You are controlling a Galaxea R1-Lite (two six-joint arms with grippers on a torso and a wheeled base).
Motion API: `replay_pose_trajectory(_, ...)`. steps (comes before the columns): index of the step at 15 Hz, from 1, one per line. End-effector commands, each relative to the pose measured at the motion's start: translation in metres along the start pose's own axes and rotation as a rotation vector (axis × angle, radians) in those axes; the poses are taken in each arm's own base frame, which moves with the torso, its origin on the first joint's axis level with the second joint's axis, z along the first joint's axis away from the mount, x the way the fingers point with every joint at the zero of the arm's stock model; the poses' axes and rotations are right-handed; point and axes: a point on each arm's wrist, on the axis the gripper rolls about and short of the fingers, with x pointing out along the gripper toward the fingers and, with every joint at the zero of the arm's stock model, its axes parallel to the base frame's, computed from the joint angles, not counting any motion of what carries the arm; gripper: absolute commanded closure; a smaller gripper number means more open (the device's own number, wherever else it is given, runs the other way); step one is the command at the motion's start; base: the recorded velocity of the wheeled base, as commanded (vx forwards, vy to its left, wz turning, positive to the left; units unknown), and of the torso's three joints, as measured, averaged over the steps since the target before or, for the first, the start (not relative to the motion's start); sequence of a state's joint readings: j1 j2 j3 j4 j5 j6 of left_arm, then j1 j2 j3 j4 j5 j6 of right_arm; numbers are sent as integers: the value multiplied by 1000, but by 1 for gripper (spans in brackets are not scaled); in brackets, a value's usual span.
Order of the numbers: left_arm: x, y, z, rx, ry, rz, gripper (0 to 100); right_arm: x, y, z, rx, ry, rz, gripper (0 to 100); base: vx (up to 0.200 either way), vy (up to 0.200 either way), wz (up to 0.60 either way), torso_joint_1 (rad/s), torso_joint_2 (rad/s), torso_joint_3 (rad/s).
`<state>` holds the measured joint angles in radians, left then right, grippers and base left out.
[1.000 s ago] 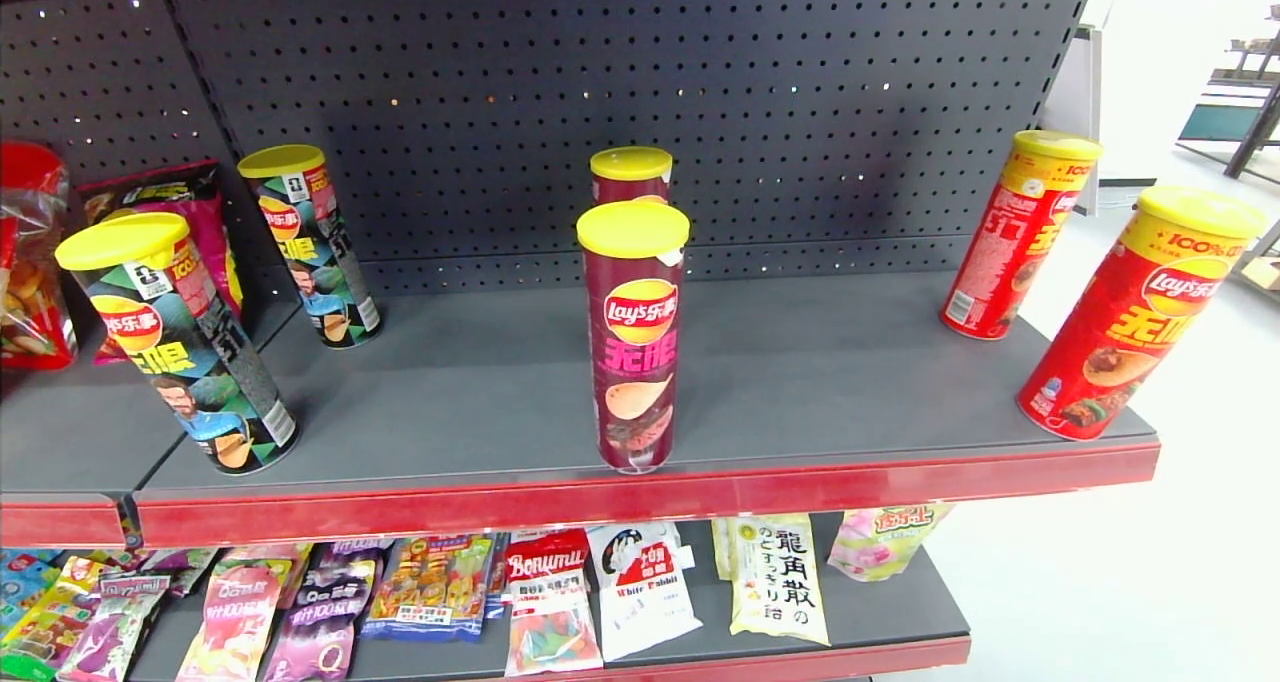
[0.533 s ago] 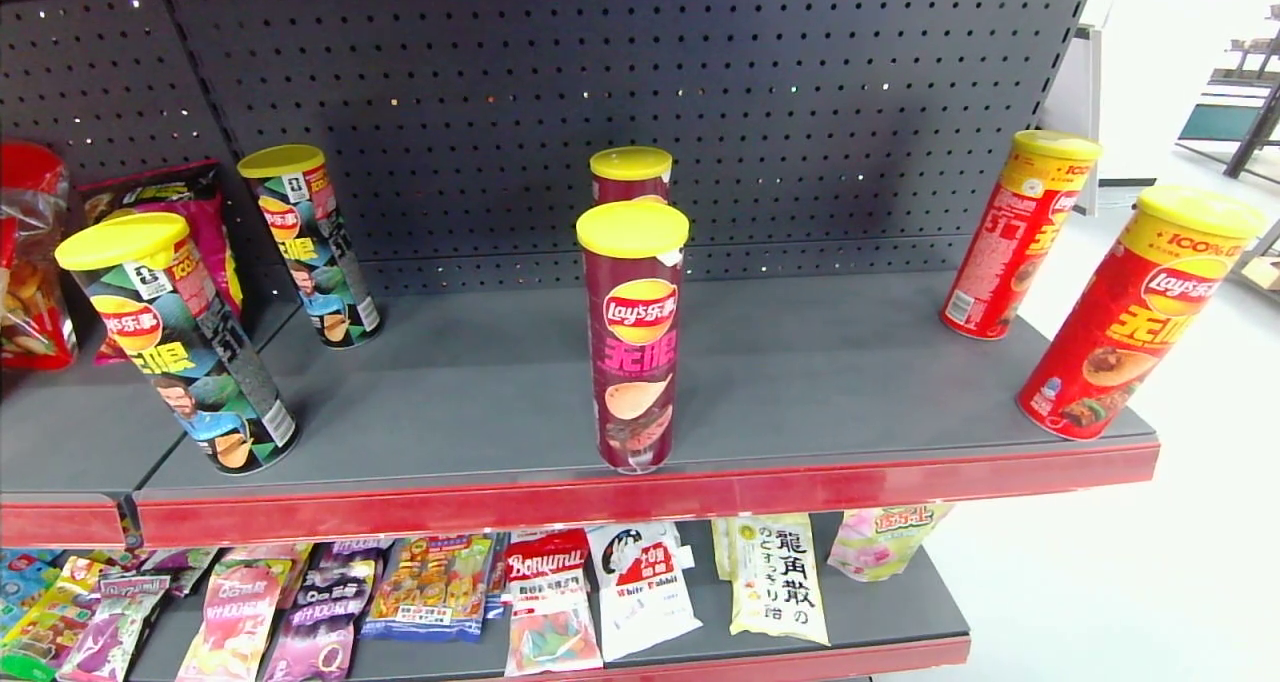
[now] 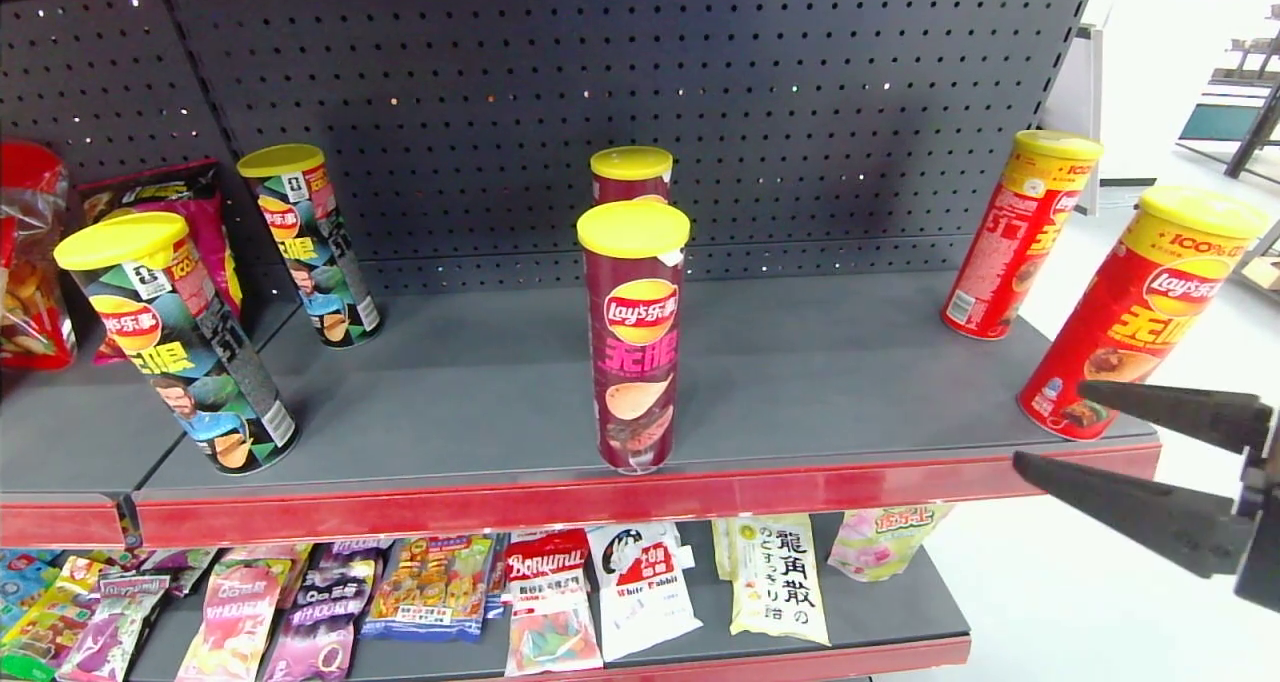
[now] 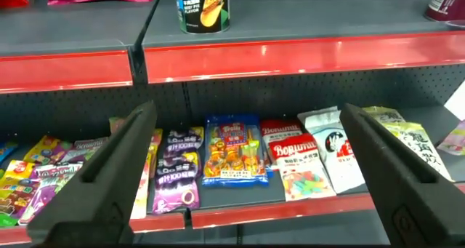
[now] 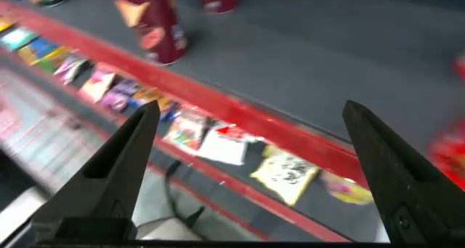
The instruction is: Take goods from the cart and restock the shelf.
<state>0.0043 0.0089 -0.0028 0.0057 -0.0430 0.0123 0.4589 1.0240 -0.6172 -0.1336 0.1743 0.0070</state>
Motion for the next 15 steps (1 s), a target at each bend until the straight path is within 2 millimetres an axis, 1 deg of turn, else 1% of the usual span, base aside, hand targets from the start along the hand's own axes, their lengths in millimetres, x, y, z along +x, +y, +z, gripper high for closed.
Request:
replay_pose_trajectory(1,0,0,0,0,-4,0,0,28,13,-6,4,100,103,0,0,0,0,0,0,0)
replay_pose_trajectory(2,0,0,0,0,-4,0,0,32,16,-7,6,114,124,0,0,0,0,0,0,0)
replay_pose_trajectory(3,0,0,0,0,-4,0,0,42,18,-10,6,147,134,0,0,0,0,0,0,0)
replay_pose_trajectory(4,0,0,0,0,-4,0,0,54,17,-12,9,169,132,0,0,0,0,0,0,0)
replay_pose_trajectory(6,0,0,0,0,-4,0,0,77,15,-13,9,159,120,0,0,0,0,0,0,0)
replay_pose_trajectory(7,0,0,0,0,-4,0,0,97,13,-15,8,153,101,0,0,0,0,0,0,0)
replay_pose_trajectory(8,0,0,0,0,-4,0,0,105,12,-17,8,158,93,0,0,0,0,0,0,0)
replay_pose_trajectory(9,0,0,0,0,-4,0,0,120,11,-20,10,175,75,0,0,0,0,0,0,0)
replay_pose_trajectory(12,0,0,0,0,-4,0,0,143,10,-20,14,201,66,0,0,0,0,0,0,0)
replay_pose_trajectory(15,0,0,0,0,-4,0,0,162,7,-22,10,223,0,0,0,0,0,0,0,0)
